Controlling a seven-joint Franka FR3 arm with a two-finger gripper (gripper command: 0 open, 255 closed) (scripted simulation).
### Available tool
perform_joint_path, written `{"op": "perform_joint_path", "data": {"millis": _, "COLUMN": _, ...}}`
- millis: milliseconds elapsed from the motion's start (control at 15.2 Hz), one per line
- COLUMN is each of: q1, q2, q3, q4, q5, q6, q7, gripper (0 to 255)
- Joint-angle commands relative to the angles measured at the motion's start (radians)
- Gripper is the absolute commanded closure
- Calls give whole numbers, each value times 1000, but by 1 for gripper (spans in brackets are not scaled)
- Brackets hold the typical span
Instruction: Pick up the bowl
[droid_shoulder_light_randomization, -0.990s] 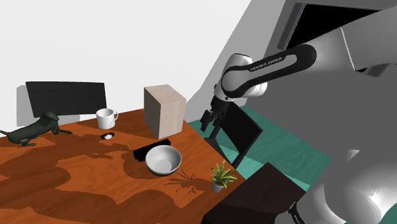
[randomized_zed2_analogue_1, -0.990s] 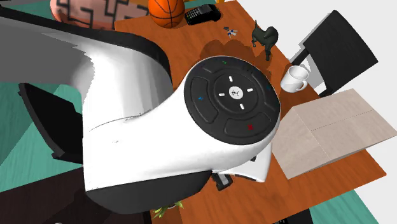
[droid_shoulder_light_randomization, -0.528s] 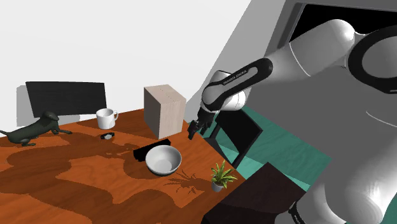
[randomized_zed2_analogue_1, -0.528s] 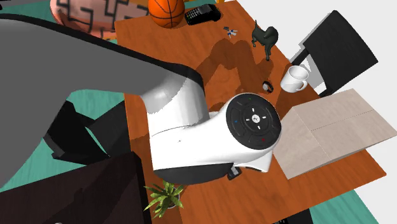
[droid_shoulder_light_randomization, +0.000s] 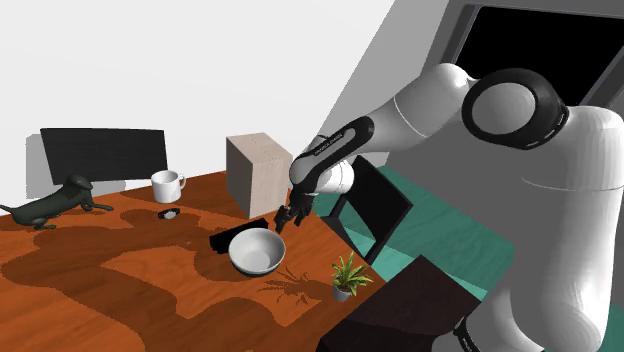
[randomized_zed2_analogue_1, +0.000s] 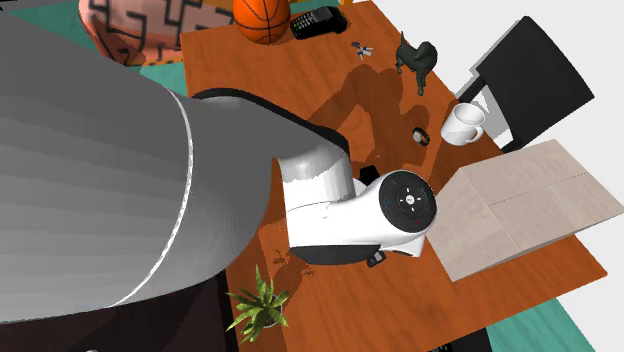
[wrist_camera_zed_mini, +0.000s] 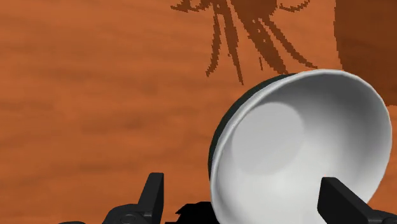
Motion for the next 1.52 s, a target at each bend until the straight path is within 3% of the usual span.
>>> {"op": "perform_joint_path", "data": {"millis": 0, "q1": -4, "q2": 78, "q3": 11, "q4": 61, "q5": 12, "q6": 17, "q7": -14, "gripper": 0}}
{"op": "perform_joint_path", "data": {"millis": 198, "q1": -5, "q2": 182, "q3": 25, "q4": 148, "q5": 20, "q6": 35, "q7": -24, "gripper": 0}}
{"op": "perform_joint_path", "data": {"millis": 792, "q1": -16, "q2": 278, "q3": 41, "q4": 185, "q5": 34, "q6": 94, "q7": -54, "gripper": 0}}
{"op": "perform_joint_path", "data": {"millis": 858, "q1": -15, "q2": 278, "q3": 41, "q4": 185, "q5": 34, "q6": 93, "q7": -53, "gripper": 255}}
{"op": "perform_joint_path", "data": {"millis": 1452, "q1": -16, "q2": 278, "q3": 41, "q4": 185, "q5": 34, "q6": 94, "q7": -54, "gripper": 255}}
